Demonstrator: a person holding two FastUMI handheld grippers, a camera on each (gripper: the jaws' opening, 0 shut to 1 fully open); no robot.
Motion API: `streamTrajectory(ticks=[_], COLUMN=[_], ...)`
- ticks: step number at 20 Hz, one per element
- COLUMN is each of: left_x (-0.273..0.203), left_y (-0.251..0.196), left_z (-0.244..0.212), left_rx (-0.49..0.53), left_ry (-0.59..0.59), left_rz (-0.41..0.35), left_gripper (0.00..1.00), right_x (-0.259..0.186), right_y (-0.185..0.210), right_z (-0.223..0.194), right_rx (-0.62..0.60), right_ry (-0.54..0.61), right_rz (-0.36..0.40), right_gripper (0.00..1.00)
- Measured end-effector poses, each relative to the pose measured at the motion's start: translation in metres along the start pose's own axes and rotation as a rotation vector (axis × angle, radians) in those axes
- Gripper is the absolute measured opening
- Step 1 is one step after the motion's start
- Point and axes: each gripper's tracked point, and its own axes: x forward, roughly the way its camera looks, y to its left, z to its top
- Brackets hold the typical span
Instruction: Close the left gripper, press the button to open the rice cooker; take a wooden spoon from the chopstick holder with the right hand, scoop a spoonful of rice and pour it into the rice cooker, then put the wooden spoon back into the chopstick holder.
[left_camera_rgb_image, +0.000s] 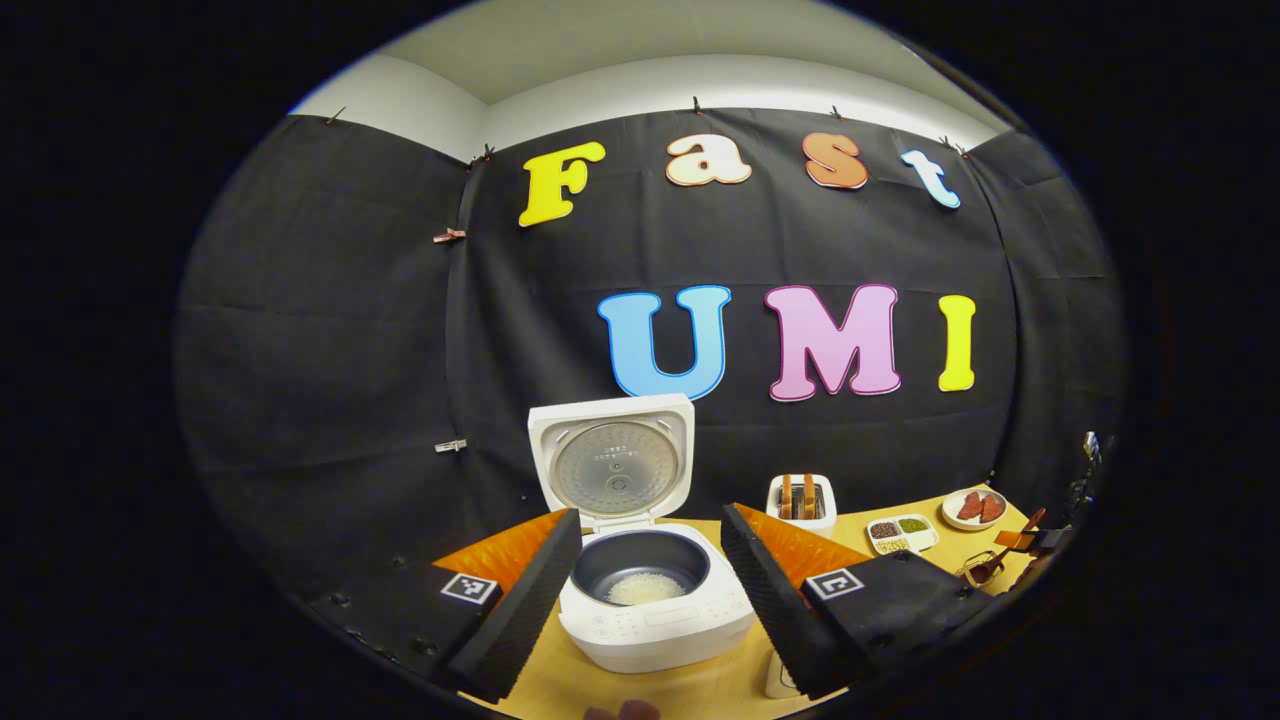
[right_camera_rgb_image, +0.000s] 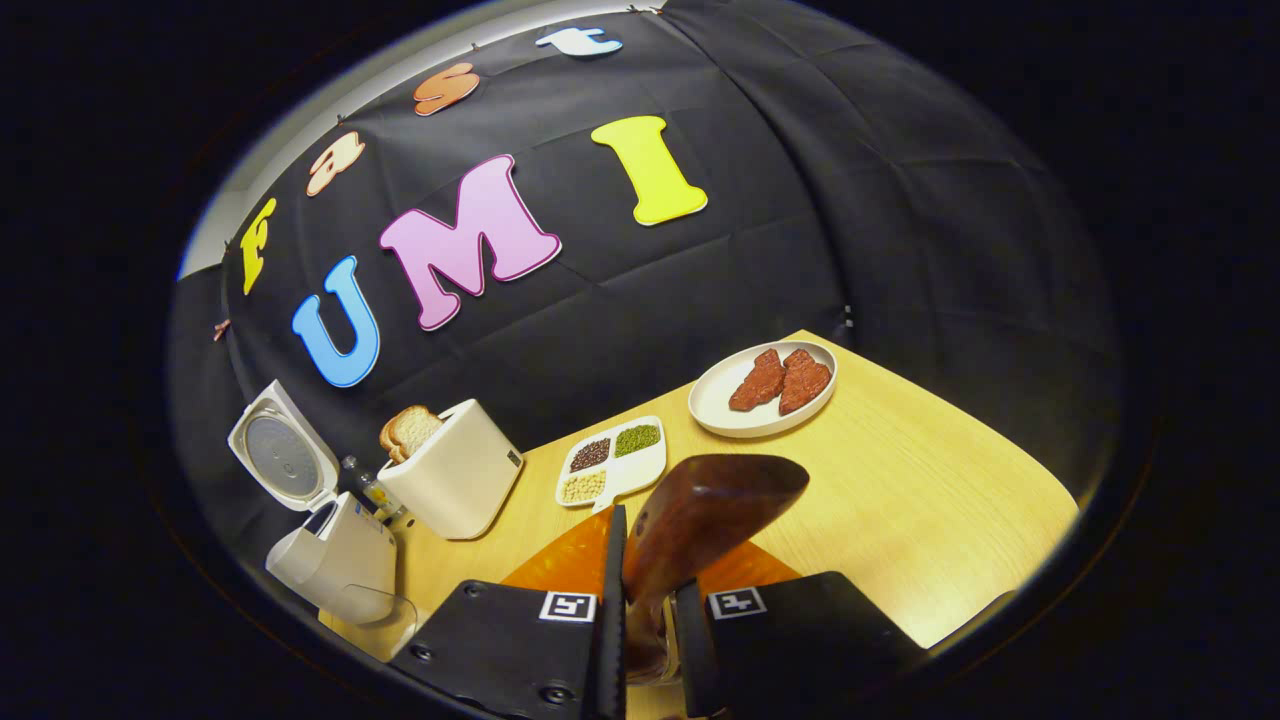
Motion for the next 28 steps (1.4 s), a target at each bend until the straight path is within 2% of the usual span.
streamTrajectory(ticks=[2,3,7,12,19,24,28], left_x=[-0.004,-0.006,-0.009,-0.009,-0.018,-0.028,-0.039], left_y=[0.009,0.013,0.019,0.021,0.036,0.051,0.068], left_z=[-0.001,-0.002,-0.002,-0.006,-0.004,-0.005,0.002], left_rx=[0.01,0.017,0.021,-0.007,-0.032,-0.015,-0.036], left_ry=[0.004,0.008,0.011,0.017,0.021,0.024,0.015], left_rz=[0.018,0.026,0.034,0.023,-0.016,-0.072,-0.115], left_gripper=[0.96,0.96,0.96,0.96,0.96,0.96,0.96], right_x=[0.006,0.006,-0.003,-0.004,-0.03,-0.066,-0.097], right_y=[0.003,0.002,0.009,0.005,0.017,0.059,0.122], right_z=[-0.016,-0.006,-0.007,-0.002,0.048,0.098,0.104], right_rx=[0.049,0.056,-0.008,0.0,0.001,-0.034,-0.081], right_ry=[0.037,0.027,0.024,0.023,-0.07,-0.156,-0.166], right_rz=[0.012,0.009,0.025,-0.029,-0.048,-0.025,0.035], right_gripper=[0.25,0.21,0.16,0.14,0.14,0.13,0.13])
